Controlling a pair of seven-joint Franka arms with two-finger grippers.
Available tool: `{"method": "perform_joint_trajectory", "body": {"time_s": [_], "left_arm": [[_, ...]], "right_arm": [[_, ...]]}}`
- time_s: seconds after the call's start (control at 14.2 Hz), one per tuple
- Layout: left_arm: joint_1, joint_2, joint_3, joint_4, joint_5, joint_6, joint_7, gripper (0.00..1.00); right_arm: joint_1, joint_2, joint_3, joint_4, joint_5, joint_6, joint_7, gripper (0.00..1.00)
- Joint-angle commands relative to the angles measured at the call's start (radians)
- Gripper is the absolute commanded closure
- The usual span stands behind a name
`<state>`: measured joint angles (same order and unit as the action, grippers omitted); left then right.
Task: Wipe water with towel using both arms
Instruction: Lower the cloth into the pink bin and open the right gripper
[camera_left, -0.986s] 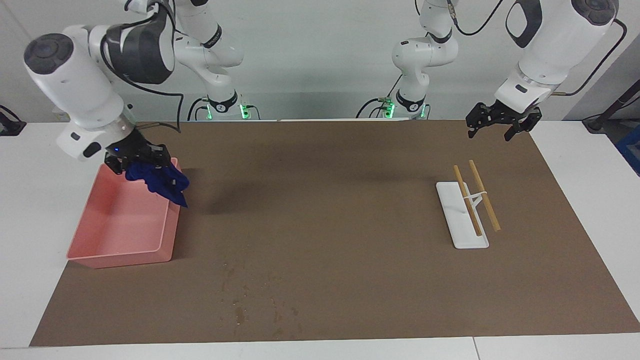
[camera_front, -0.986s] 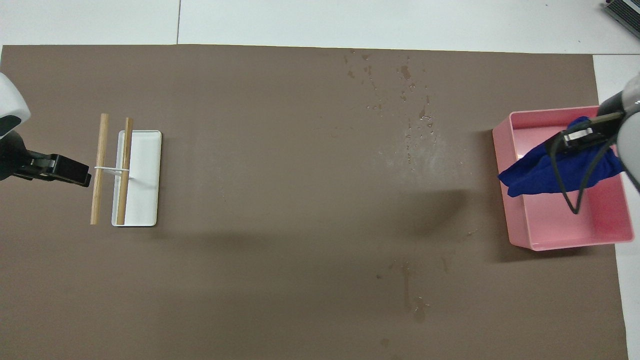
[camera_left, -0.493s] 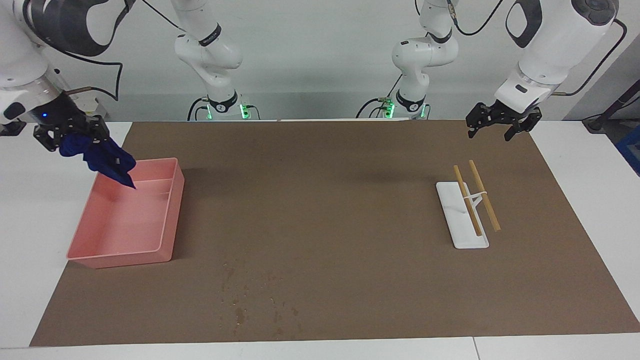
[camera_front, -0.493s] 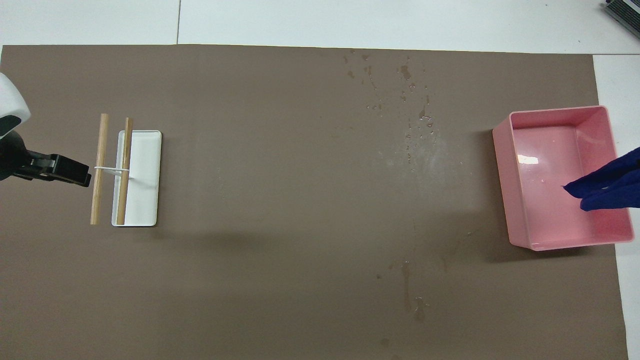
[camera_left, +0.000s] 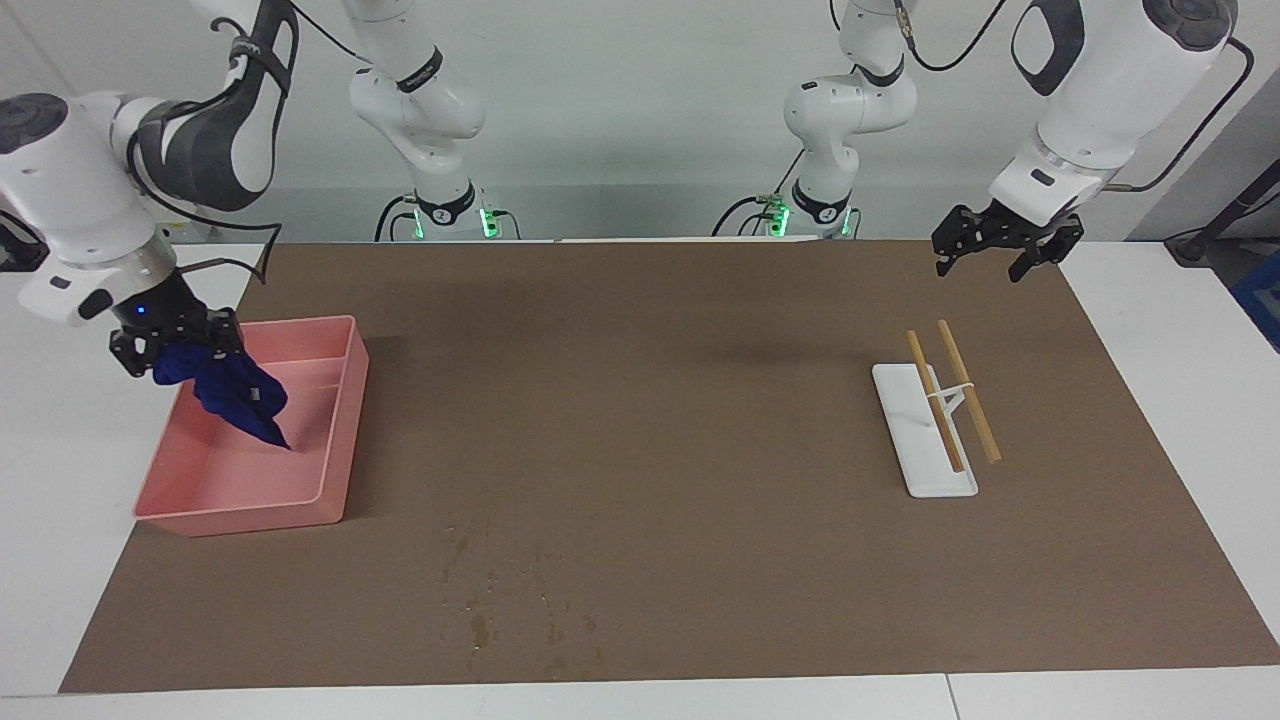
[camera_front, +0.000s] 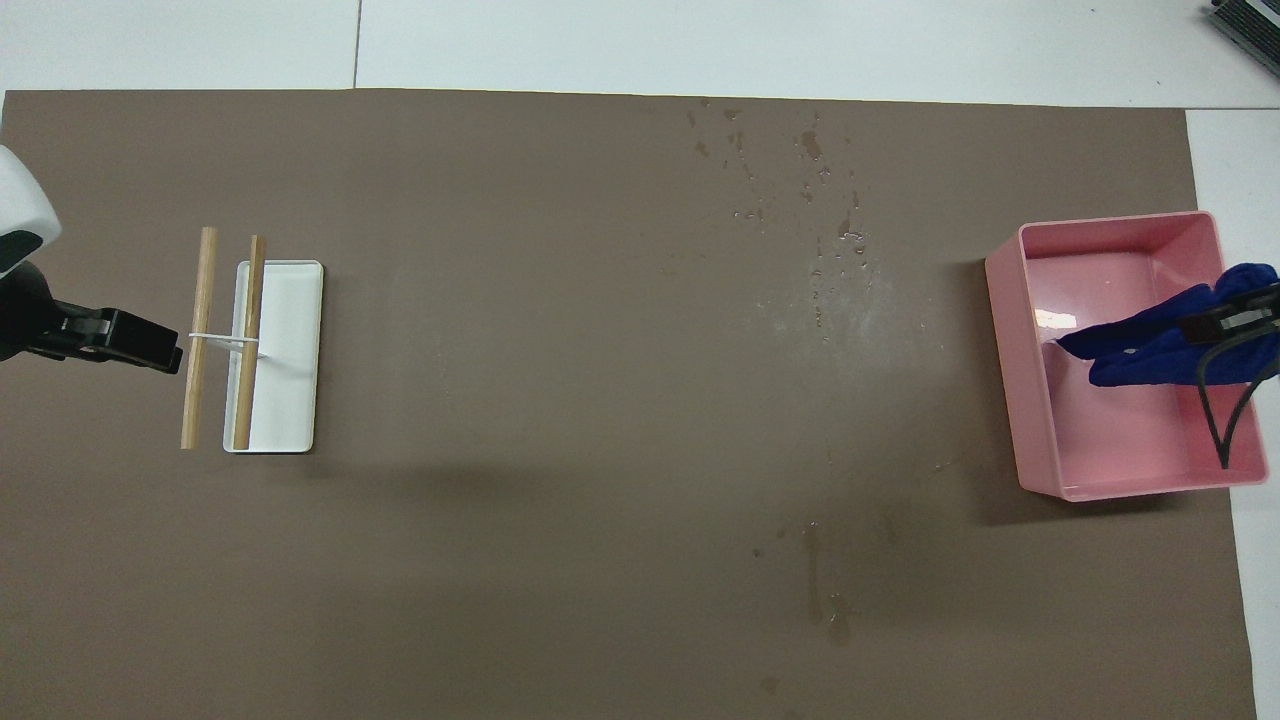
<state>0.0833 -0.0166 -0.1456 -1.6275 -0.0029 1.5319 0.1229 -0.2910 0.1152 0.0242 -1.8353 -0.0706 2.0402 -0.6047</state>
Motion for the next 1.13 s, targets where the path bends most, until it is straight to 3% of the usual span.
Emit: {"method": "perform_joint_trajectory", "body": {"time_s": [0.0, 0.07, 0.14, 0.35, 0.7, 1.06], "left_arm": [[-0.003, -0.026, 0.006, -0.025, -0.002, -0.001, 0.011, 0.0], [-0.003, -0.026, 0.008, -0.026, -0.002, -0.001, 0.011, 0.0], [-0.003, -0.026, 0.006, -0.026, -0.002, -0.001, 0.011, 0.0], [-0.003, -0.026, 0.008, -0.026, -0.002, -0.001, 0.011, 0.0], [-0.003, -0.026, 0.006, -0.026, -0.002, -0.001, 0.011, 0.0], [-0.003, -0.026, 0.006, -0.026, -0.002, -0.001, 0.011, 0.0]], "right_arm": [[-0.008, 0.001, 0.005, -0.041, -0.028, 0.055, 0.005, 0.76], [-0.011, 0.001, 0.005, -0.038, -0.026, 0.055, 0.002, 0.17], [-0.014, 0.001, 0.005, -0.036, -0.026, 0.055, -0.007, 0.0], [-0.004, -0.008, 0.007, -0.018, -0.025, 0.04, -0.003, 0.0], [0.01, -0.038, 0.026, 0.117, -0.009, -0.153, 0.035, 0.0], [0.012, -0.089, 0.112, 0.16, -0.008, -0.307, 0.291, 0.0]]}}
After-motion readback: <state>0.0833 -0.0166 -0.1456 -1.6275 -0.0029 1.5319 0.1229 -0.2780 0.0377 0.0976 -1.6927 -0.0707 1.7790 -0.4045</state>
